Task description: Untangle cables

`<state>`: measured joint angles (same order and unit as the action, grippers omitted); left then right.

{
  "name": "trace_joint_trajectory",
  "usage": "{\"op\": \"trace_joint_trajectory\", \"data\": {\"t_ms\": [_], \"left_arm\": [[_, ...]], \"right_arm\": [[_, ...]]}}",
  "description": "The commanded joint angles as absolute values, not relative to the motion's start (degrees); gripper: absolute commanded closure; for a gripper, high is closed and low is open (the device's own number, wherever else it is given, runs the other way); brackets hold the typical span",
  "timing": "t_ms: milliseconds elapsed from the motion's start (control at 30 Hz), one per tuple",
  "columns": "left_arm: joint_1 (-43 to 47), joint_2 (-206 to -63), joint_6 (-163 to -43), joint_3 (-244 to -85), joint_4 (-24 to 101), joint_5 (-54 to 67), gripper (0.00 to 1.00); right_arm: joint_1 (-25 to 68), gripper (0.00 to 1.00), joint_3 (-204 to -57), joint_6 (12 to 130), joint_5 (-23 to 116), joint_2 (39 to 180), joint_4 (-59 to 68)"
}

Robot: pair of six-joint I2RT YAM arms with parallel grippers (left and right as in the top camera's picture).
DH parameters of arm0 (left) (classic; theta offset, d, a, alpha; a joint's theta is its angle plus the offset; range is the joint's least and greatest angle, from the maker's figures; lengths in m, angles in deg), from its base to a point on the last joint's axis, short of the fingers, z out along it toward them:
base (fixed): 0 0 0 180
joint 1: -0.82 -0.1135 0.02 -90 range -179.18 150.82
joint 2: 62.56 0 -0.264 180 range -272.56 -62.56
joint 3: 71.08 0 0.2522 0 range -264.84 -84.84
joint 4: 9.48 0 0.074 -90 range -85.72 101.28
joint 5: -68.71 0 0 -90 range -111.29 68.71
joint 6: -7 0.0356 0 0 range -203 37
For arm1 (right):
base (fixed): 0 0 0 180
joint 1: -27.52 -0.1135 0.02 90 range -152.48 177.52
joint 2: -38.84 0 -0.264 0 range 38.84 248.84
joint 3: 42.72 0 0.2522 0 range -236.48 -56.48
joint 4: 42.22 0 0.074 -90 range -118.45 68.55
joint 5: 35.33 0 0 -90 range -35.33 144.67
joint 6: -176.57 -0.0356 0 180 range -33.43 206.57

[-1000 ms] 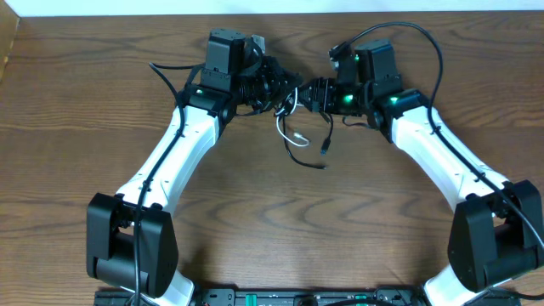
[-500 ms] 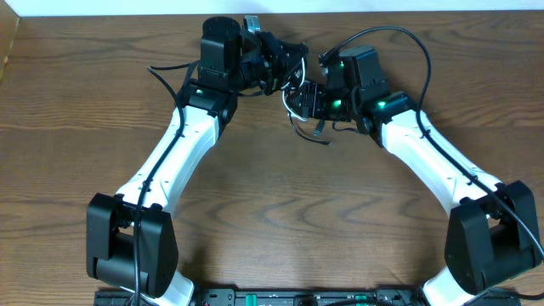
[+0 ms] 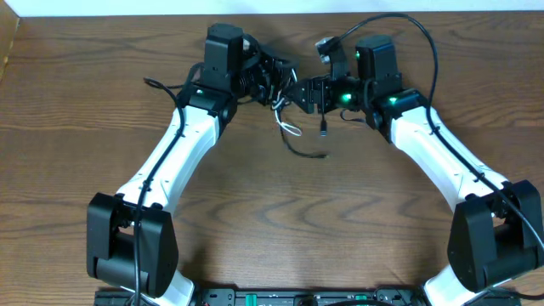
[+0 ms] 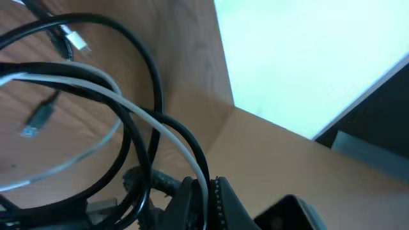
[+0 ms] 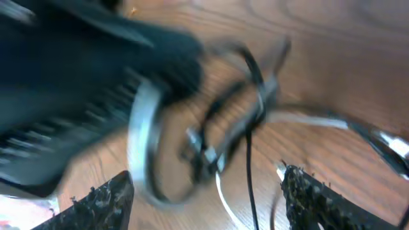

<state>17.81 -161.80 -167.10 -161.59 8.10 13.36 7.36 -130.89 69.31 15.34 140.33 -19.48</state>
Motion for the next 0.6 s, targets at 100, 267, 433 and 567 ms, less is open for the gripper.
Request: {"op": "trace_joint_trajectory", "data": {"t_ms": [100,267,433,567], "left_arm": [[17.88,-161.67,-167.79,-162.71,8.36,12.51,0.92],[17.94,-161.67,-167.73,-162.68,8.71,12.75,0.93],[17.94,-161.67,-165.65,-162.68,11.60,12.73,0.93],[18.77,-161.67,-163.80,-162.68,11.95,12.77,0.93]], "right_arm": [[5.11,0.35,-131.42,70.54,16.74,139.35,-19.33],[5.13,0.53,-131.39,65.14,27.99,139.35,-18.52],[5.13,0.57,-131.39,64.46,32.06,139.35,-19.94],[5.13,0.61,-131.39,64.31,32.08,139.37,-20.38]]}}
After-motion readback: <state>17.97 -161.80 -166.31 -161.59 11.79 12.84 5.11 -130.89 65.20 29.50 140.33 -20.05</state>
